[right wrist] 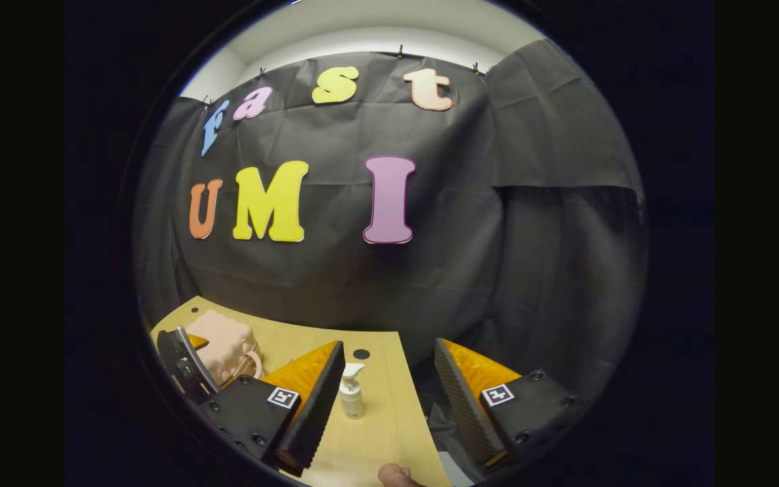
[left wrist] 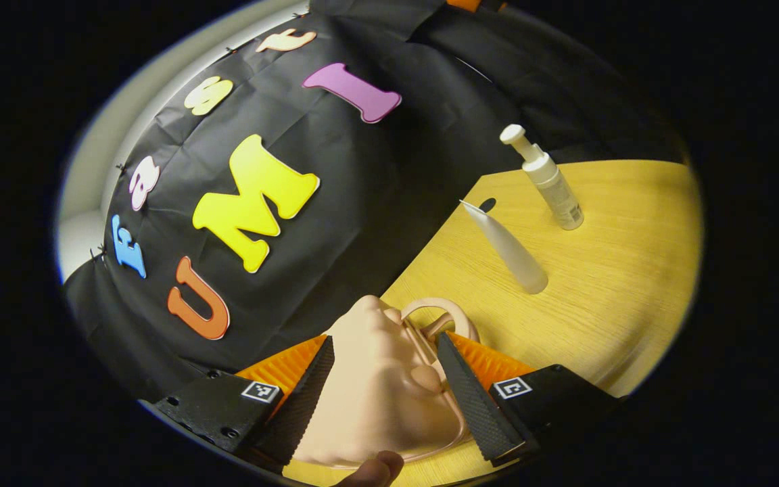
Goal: First open the suitcase, pack the skin care products into it, and then close the suitcase.
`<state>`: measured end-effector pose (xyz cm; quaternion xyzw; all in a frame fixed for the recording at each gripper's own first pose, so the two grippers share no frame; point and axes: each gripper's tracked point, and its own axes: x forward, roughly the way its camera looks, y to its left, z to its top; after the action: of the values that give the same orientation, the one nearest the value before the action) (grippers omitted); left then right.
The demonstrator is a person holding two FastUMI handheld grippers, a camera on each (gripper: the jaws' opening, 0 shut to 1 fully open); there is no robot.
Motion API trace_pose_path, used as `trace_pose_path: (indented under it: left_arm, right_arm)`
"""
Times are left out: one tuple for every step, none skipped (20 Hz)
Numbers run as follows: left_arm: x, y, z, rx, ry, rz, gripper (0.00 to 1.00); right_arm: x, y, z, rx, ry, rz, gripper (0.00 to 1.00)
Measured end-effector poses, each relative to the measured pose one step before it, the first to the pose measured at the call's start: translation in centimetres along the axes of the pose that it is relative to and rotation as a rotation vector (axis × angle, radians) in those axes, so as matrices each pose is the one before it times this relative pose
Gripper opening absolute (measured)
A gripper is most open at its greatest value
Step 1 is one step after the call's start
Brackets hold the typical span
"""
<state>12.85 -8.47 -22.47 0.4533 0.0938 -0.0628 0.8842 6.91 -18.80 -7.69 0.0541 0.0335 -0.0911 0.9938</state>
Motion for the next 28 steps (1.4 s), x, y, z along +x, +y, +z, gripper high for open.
trace_pose_path:
  left_arm:
    - [0.553,-0.632,-0.292,0.03102,0.01793,0.00498,0.99]
    - [0.291,-0.451,-0.019,0.03826,0.02411,0.00414,0.98]
    - [0.522,-0.442,-0.181,0.04454,0.0245,-0.00019,0.98]
    - [0.33,-0.247,0.246,0.05234,0.00542,0.01585,0.97]
    - [0.289,-0.163,0.706,0.05214,-0.02012,0.007,0.98]
    - [0.441,-0.155,0.693,0.04803,-0.00927,0.00208,0.97]
    - [0.316,-0.276,-0.023,0.04346,0.00013,-0.00419,0.95]
    - [0.237,-0.278,0.059,0.04632,0.00276,-0.0068,0.95]
    - [-0.143,-0.491,0.553,0.04673,-0.00722,0.00545,0.93]
    - [0.232,-0.232,0.522,0.02846,-0.01711,0.00143,0.92]
    - [0.384,-0.281,0.194,0.01366,-0.00276,-0.0082,0.89]
    - [0.151,-0.119,-0.072,0.01318,0.00469,-0.00349,0.91]
    - [0.026,0.217,-0.112,0.01649,0.01166,-0.00085,0.91]
    - [-0.104,0.161,0.178,0.01353,0.00257,0.00181,0.92]
    - [-0.128,0.18,0.236,0.00866,-0.00306,0.00284,0.91]
    - [-0.03,-0.093,0.341,0.00452,-0.00683,-0.00541,0.91]
    - [-0.024,-0.157,0.255,0.00762,-0.00739,-0.00565,0.91]
    - [-0.058,-0.201,0.308,0.01389,-0.00787,-0.00592,0.91]
    - [0.026,-0.089,0.133,0.0141,-0.00141,-0.00158,0.91]
    - [-0.107,0.034,-0.245,0.00722,0.00462,0.00203,0.91]
    - [0.146,0.055,-0.41,-0.00132,0.00993,0.00615,0.91]
    - [0.063,-0.202,-0.709,-0.00294,0.02574,0.00292,0.93]
    - [0.264,-0.49,-0.712,0.00558,0.03025,-0.01511,0.9]
    - [0.069,-0.748,-0.902,0.00793,0.03694,-0.01797,0.88]
    - [0.234,-0.521,-0.686,0.00605,0.02411,-0.01738,0.81]
    - [-0.095,-0.212,-0.44,0.00163,0.01734,-0.00387,0.77]
    - [-0.004,-0.262,-0.486,0.00923,0.01696,-0.01046,0.64]
    - [0.029,-0.467,-0.253,0.01538,0.01532,-0.02255,0.57]
  right_arm:
    - [0.355,-0.427,-0.435,0.00335,0.00405,0.00303,0.79]
    - [0.323,-0.419,-0.447,0.00358,0.00416,0.00335,0.8]
    - [0.271,-0.52,-0.519,0.00475,0.00815,-0.00357,0.8]
    - [0.359,-0.543,-0.637,0.00542,0.01329,-0.00518,0.8]
    - [0.14,-0.478,-0.475,0.0121,0.01319,-0.00181,0.8]
    - [0.079,-0.485,-0.395,0.01415,0.00979,-0.00195,0.8]
    - [0.063,-0.515,-0.257,0.00886,0.00707,-0.00554,0.8]
    - [0.039,-0.38,-0.338,0.00687,0.00297,-0.00495,0.79]
    - [0.033,-0.507,-0.243,0.00559,0.00147,-0.0056,0.8]
    - [0.068,-0.599,-0.472,0.00566,0.0043,-0.00867,0.8]
    - [-0.017,-0.498,-0.347,0.0077,0.00798,-0.00674,0.8]
    - [-0.053,-0.572,-0.427,0.00798,0.00675,-0.01062,0.8]
    - [0.01,-0.495,-0.226,0.00846,0.005,-0.01015,0.8]
    - [-0.072,-0.46,-0.279,0.01183,0.00234,-0.01041,0.8]
    - [-0.142,-0.437,-0.152,0.01243,0.00267,-0.00825,0.8]
    - [-0.074,-0.298,-0.265,0.01093,-0.00005,-0.00963,0.79]
    - [-0.11,-0.32,-0.266,0.00834,0.00133,-0.00958,0.79]
    - [-0.18,-0.257,-0.474,0.00623,0.00384,-0.01013,0.79]
    - [-0.131,-0.161,-0.373,0.00605,0.00704,-0.00627,0.79]
    - [-0.051,-0.083,-0.464,0.00422,0.00653,-0.00548,0.8]
    - [-0.148,-0.051,-0.375,0.00149,0.00466,-0.00367,0.8]
    - [-0.241,-0.081,-0.258,-0.00104,0.00083,-0.00314,0.8]
    - [-0.131,-0.055,-0.134,-0.00219,-0.00182,-0.00319,0.79]
    - [-0.147,-0.173,-0.14,-0.00328,-0.00146,-0.00371,0.79]
    - [-0.142,-0.048,-0.071,-0.00222,-0.00081,-0.00279,0.79]
    - [-0.173,-0.143,-0.212,-0.00068,0.00033,-0.00359,0.79]
    - [-0.19,-0.081,-0.039,0.00081,0.00041,-0.00412,0.8]
    - [-0.184,-0.016,-0.051,0.00093,-0.00093,-0.00383,0.79]
